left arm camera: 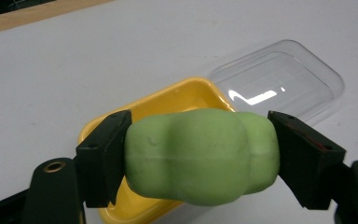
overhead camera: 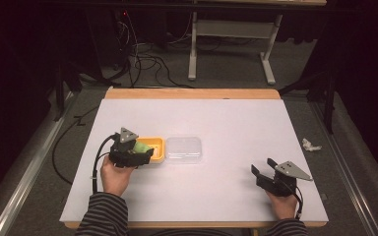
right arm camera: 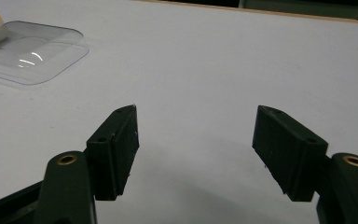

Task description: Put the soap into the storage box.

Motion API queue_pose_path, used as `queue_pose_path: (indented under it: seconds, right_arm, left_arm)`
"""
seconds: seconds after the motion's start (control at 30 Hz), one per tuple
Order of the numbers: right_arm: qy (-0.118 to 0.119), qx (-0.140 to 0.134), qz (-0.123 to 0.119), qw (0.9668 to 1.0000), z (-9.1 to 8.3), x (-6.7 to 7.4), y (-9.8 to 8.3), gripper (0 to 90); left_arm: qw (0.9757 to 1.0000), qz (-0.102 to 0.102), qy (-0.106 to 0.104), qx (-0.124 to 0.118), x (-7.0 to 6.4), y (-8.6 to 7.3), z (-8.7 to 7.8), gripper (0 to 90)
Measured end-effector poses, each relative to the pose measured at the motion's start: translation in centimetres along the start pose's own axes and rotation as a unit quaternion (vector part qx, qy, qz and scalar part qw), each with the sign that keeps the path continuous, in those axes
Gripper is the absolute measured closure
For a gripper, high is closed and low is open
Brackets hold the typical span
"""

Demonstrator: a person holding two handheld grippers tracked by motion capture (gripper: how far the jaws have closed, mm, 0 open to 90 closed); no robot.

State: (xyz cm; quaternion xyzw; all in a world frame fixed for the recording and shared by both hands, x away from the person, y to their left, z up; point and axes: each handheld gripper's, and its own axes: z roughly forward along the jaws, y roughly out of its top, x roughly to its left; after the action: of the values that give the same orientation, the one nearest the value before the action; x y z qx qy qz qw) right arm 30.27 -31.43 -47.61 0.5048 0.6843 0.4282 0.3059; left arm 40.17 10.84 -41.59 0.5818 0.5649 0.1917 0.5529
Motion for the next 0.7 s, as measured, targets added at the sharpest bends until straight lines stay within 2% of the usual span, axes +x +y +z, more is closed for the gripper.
queue_pose_path:
  seconds: [0.2, 0.47, 0.6, 0.7]
  right_arm:
    - [0.0, 0.0, -0.001, 1.0, 0.0, 0.0, 0.0, 31.9]
    - [0.0, 0.001, -0.001, 1.0, 0.0, 0.0, 0.0, 31.9]
    - [-0.001, 0.0, 0.0, 1.0, 0.0, 0.0, 0.0, 31.9]
    - [0.0, 0.0, 0.0, 1.0, 0.0, 0.0, 0.0, 31.9]
  left_arm:
    - [1.0, -0.003, 0.007, 0.003, 0.3, -0.2, 1.3, 25.6]
    - [0.9996, -0.019, 0.019, 0.005, 1.0, -0.3, 2.9, 25.6]
    - [0.9993, -0.021, 0.03, 0.006, 1.3, -0.6, 3.7, 25.6]
    - [0.9993, -0.012, 0.035, 0.009, 1.3, -0.9, 4.2, 25.6]
